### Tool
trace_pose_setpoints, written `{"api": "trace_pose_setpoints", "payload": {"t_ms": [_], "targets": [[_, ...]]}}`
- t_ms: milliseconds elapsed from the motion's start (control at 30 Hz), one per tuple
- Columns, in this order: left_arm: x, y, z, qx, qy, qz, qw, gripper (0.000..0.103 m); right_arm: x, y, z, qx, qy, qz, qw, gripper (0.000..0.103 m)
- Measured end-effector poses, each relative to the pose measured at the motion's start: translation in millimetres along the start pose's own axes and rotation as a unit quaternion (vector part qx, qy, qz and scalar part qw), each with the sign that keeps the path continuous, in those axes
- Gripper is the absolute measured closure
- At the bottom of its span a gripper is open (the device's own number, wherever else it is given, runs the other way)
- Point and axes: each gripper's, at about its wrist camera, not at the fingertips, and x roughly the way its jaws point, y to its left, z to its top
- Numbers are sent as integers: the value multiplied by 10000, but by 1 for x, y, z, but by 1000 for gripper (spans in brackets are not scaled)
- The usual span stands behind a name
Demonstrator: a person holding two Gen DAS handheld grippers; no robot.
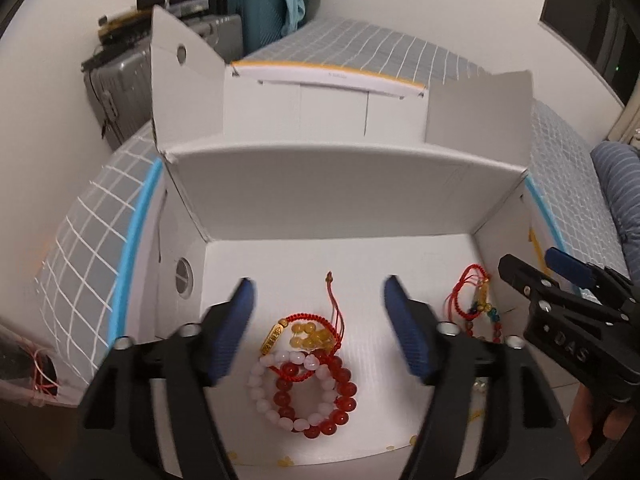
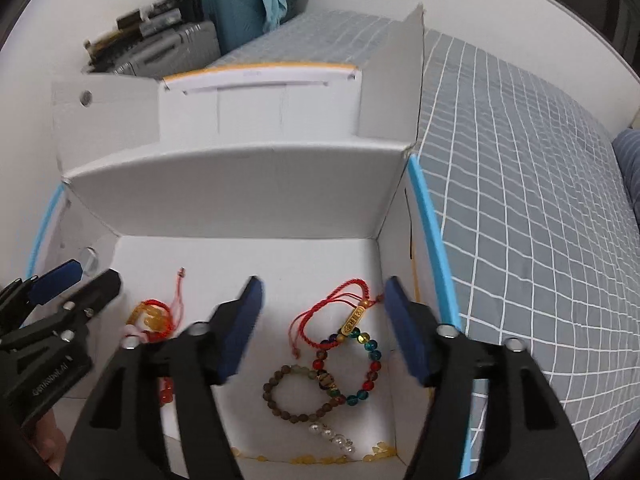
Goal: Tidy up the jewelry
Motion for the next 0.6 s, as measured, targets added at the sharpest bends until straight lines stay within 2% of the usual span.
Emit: {"api": "trace_pose_setpoints", "payload": {"t_ms": [133, 200, 333, 467, 600], "targets": [[-23, -1, -6, 6, -280, 37, 9996, 17, -33, -2, -11, -28, -496, -72, 9987, 15], [-35, -1, -13, 39, -422, 38, 9991, 14, -52, -3, -21, 0, -764, -73, 9970, 9], [-62, 1, -36, 41, -672, 49, 9977, 10, -84, -6, -45, 28, -1121, -57, 9937, 8], [-93, 3, -63, 11, -1080, 110, 9941, 6, -102, -5, -65, 55, -1326, -68, 9911, 8], [-107, 8, -89, -88, -1164, 28, 9932, 6, -113, -13, -92, 156, -1419, -93, 9897, 8]]}}
